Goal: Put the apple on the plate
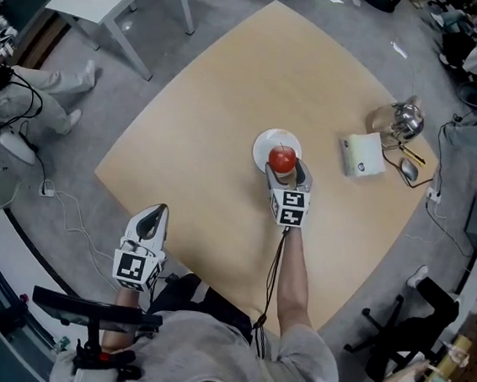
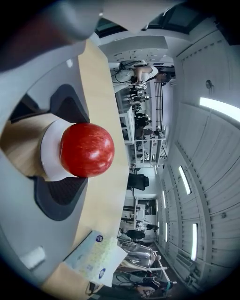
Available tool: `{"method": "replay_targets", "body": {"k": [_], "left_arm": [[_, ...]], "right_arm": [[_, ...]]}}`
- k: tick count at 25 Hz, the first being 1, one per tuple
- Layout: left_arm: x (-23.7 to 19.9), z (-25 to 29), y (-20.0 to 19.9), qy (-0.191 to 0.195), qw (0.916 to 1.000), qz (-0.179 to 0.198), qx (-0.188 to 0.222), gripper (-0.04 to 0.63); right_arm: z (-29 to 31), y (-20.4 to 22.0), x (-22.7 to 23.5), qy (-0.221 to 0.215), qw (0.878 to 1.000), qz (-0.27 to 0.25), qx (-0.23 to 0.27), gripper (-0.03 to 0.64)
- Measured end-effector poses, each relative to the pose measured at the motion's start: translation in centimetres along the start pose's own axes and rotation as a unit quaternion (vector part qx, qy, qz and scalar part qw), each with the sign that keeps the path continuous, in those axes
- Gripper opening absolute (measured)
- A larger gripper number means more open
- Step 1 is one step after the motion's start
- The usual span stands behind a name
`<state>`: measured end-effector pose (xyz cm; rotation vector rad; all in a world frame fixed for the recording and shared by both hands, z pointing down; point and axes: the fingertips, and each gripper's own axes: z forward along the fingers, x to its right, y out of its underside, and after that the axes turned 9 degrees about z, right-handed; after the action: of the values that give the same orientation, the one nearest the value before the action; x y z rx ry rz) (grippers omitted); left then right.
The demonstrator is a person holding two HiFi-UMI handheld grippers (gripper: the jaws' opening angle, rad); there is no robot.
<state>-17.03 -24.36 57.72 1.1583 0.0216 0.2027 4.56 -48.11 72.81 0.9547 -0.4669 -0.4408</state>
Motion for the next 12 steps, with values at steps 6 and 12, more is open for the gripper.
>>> {"method": "replay_targets", "body": {"k": [6,12], "left_arm": [[-0.3,-0.1,0.2,-0.006,1.0,-0.002,-0.002,0.018],[-0.3,-0.2,0.4,-0.009,0.9999,-0.008,-0.004,0.018]], "right_arm": [[1.0,0.7,0.3,0.002,1.0,-0.005,-0.012,0.365],[1.4,0.4,0.2,0.0,1.0,-0.008,-0.012,0.367]]}}
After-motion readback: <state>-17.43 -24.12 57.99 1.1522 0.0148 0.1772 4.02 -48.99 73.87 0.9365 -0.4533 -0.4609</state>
